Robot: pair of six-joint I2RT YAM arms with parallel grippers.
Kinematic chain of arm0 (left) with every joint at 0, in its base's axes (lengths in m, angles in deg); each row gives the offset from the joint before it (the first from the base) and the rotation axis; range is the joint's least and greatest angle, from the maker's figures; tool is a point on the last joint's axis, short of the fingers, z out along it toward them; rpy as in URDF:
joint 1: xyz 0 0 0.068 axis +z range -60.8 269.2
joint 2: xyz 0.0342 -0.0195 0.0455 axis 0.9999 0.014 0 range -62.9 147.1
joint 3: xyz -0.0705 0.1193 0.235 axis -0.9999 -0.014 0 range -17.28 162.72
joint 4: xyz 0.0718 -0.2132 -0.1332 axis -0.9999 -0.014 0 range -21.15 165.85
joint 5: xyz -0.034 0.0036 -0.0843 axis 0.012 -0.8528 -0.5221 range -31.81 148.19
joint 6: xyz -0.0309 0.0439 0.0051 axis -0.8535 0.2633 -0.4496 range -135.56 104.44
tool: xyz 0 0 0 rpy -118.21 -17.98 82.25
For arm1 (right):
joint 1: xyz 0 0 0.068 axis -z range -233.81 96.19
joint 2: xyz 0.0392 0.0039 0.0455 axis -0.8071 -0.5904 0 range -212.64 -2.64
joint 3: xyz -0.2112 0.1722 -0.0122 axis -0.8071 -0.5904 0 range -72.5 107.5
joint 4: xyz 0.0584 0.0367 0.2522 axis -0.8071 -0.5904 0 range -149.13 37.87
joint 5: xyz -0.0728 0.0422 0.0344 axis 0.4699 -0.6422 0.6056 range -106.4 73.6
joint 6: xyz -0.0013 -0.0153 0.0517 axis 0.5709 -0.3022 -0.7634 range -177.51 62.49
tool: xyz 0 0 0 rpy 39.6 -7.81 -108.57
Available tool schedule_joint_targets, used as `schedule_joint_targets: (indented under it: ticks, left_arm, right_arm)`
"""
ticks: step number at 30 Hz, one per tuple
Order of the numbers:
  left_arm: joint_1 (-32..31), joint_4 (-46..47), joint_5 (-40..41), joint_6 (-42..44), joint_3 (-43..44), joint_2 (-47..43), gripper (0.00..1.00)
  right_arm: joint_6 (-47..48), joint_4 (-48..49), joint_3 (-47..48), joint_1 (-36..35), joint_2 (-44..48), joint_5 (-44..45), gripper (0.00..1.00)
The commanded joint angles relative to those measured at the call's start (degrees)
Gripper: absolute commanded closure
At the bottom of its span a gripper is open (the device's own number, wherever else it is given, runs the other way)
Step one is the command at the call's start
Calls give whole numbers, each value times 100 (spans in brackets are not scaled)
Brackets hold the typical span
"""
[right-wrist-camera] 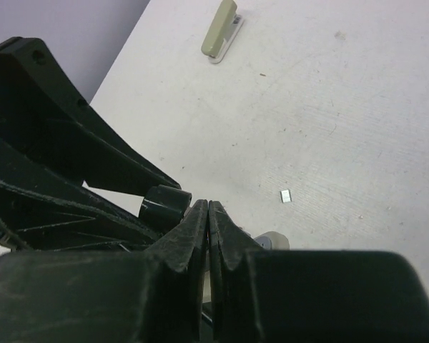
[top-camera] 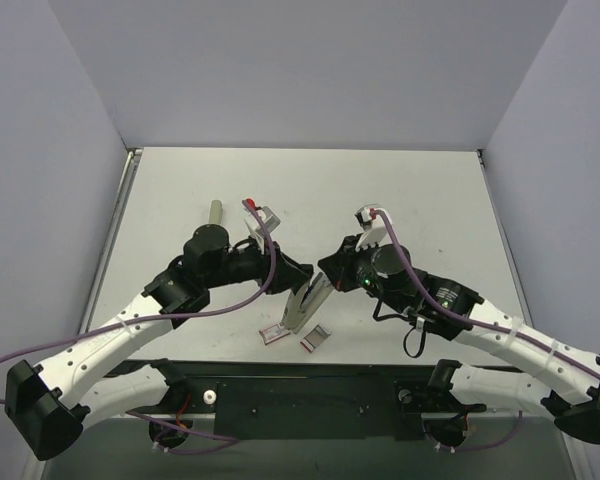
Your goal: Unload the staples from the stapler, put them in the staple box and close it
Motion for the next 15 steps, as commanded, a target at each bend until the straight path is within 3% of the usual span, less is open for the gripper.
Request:
schedule_joint_targets:
  ticks: [1, 15]
  left_arm:
    - [-17, 542, 173, 88, 415, -2, 100]
    - [-26, 850, 578, 202, 494, 16, 100]
  right_arm:
    - [-571, 342, 51, 41, -266, 482, 100]
    - [-1371, 693, -318, 410, -733, 395, 100]
